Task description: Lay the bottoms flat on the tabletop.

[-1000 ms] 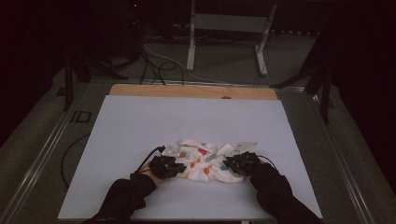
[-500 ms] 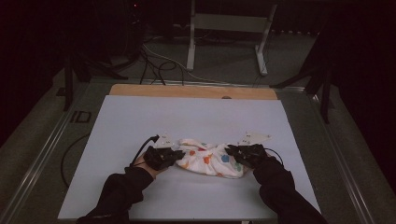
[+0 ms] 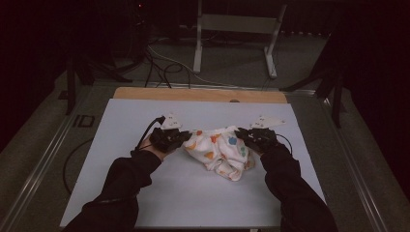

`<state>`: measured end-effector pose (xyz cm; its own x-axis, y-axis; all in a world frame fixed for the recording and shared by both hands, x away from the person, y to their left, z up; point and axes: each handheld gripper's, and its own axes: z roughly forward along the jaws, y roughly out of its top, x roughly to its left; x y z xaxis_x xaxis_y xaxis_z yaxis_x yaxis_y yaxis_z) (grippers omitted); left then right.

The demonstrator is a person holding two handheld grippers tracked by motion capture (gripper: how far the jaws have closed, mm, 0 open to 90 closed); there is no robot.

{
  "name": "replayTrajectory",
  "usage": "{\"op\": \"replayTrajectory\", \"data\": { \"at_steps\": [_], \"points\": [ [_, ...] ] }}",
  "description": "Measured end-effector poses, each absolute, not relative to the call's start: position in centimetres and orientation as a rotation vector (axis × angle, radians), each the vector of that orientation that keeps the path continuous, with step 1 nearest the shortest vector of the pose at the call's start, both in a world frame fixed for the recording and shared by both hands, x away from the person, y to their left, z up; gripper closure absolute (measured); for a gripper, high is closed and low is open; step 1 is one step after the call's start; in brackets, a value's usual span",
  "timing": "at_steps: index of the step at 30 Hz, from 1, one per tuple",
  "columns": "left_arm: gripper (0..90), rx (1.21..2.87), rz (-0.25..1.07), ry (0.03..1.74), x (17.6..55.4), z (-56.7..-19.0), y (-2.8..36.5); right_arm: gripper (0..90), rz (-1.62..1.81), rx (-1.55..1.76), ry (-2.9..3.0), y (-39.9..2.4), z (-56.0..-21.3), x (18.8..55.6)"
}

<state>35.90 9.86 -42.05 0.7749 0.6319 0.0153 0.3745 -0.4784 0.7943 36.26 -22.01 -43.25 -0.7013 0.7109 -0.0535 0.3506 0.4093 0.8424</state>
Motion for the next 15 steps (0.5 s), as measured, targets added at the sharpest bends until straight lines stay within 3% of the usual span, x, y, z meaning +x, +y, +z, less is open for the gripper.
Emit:
{"op": "replayTrajectory", "data": {
  "at_steps": [15],
  "points": [
    [86.6,2.110,0.427,0.888,42.5,-44.2,8.2,81.3,1.119,1.023,2.209,-21.6,-45.2,42.0]
  ]
}}
